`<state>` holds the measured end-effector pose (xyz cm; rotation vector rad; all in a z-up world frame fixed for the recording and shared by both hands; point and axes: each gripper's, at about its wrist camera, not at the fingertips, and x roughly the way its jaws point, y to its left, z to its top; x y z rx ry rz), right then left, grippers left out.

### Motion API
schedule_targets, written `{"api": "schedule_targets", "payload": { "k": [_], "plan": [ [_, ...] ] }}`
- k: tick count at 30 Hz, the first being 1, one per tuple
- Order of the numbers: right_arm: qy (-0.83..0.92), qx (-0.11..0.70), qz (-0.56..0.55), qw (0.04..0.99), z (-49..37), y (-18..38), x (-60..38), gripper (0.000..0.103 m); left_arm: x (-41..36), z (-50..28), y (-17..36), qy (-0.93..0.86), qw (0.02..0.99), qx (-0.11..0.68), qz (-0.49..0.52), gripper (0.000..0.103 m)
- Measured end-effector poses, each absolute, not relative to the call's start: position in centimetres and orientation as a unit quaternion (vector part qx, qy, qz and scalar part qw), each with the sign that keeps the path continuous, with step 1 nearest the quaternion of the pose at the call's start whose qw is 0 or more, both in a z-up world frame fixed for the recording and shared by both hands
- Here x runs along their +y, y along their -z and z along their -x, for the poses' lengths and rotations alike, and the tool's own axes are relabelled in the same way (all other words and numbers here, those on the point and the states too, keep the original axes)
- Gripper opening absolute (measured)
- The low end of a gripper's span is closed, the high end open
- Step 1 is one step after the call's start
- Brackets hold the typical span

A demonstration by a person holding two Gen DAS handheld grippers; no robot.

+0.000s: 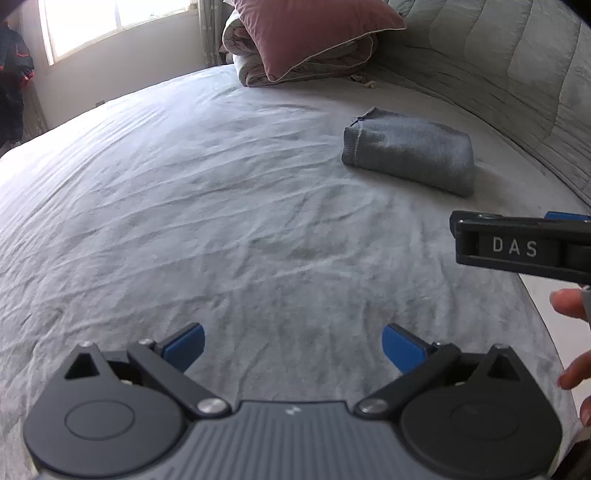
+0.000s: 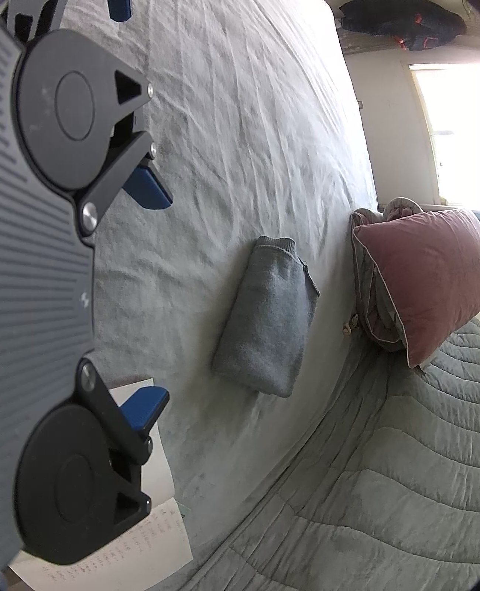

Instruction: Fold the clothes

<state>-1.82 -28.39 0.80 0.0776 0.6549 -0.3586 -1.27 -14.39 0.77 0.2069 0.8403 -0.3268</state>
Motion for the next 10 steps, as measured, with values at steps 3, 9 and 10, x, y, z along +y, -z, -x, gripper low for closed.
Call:
{"api": "schedule_targets", "payload": {
  "k": [3,9,10],
  "plan": [
    [0.177,0.32,-0.039,0.93,1.99,-0.74,-28.22,0.103,-14.35,1.27,-0.81,0.156,0.896,0.405,-0.098,0.102],
    [0.177,0.322,-0.038,0.929,1.91,-0.68,-28.13,0.103,-14.31,1.05,-0.67,0.154,0.896,0.406,-0.096,0.103],
    [0.177,0.323,-0.038,0.929,1.89,-0.68,-28.08,0.103,-14.26,1.04,-0.62,0.152,0.896,0.405,-0.096,0.103]
  ]
}}
